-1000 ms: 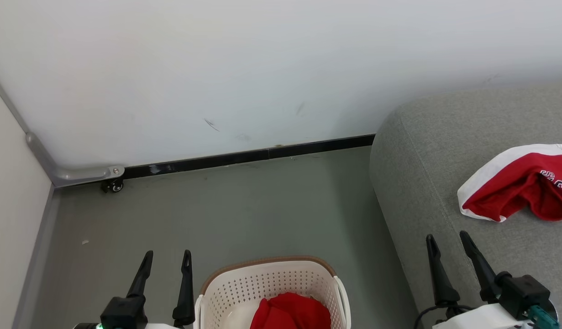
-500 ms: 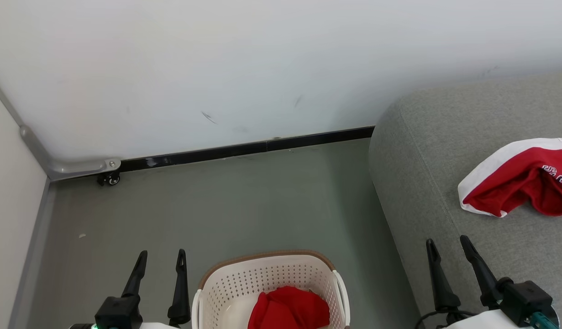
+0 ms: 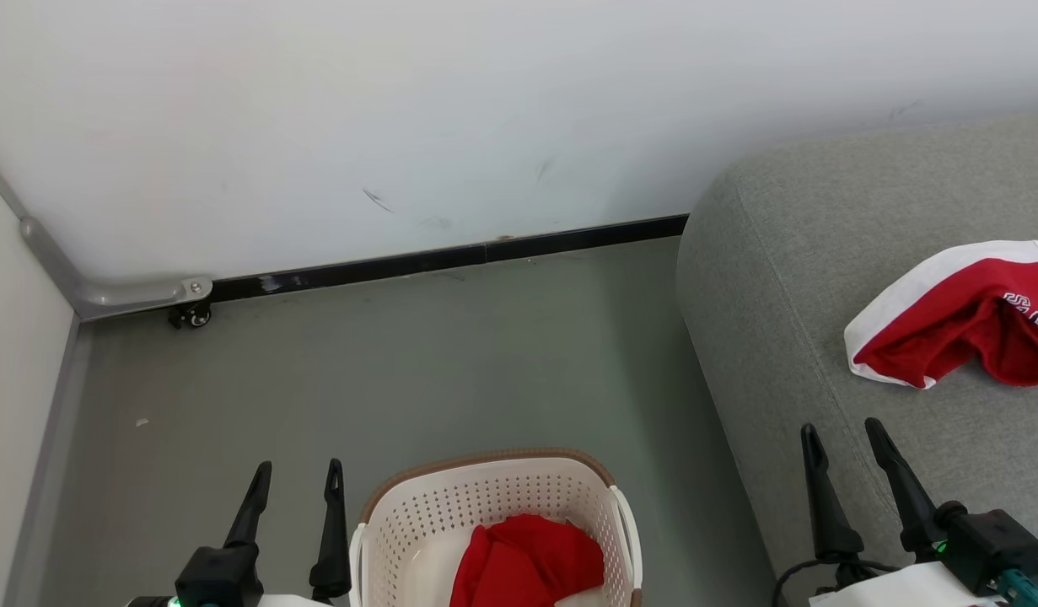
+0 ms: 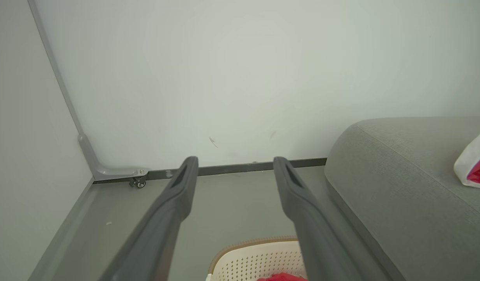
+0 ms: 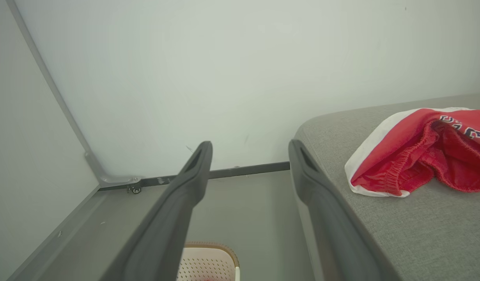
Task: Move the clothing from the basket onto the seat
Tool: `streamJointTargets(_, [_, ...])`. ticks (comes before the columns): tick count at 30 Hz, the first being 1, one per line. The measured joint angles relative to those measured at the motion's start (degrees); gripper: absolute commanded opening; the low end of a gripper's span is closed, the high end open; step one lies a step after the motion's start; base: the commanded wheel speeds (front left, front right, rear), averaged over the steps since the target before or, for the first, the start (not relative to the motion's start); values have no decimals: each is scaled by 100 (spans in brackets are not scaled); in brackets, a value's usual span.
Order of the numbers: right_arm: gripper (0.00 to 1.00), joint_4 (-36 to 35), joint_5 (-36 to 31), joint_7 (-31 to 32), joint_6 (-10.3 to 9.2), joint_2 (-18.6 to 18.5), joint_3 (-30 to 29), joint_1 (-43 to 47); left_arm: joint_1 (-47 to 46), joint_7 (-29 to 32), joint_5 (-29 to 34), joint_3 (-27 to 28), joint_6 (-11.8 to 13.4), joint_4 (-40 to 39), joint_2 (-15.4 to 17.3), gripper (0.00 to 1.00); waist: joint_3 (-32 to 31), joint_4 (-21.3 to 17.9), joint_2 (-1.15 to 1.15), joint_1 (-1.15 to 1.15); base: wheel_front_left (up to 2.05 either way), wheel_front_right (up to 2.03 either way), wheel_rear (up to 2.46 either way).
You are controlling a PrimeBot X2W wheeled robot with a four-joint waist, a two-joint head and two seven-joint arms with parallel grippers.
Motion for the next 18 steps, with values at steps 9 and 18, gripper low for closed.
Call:
streamJointTargets(9, [100, -125, 23, 46, 0, 4, -41, 117, -14, 0, 142, -97, -93, 70, 9, 100, 175, -98, 0, 0, 0, 0, 0])
streamJointTargets(18, [100, -305, 85, 46, 0, 11, -172, 132, -344, 0, 323, -198, -155, 246, 154, 100, 481, -235, 0, 0, 0, 0, 0])
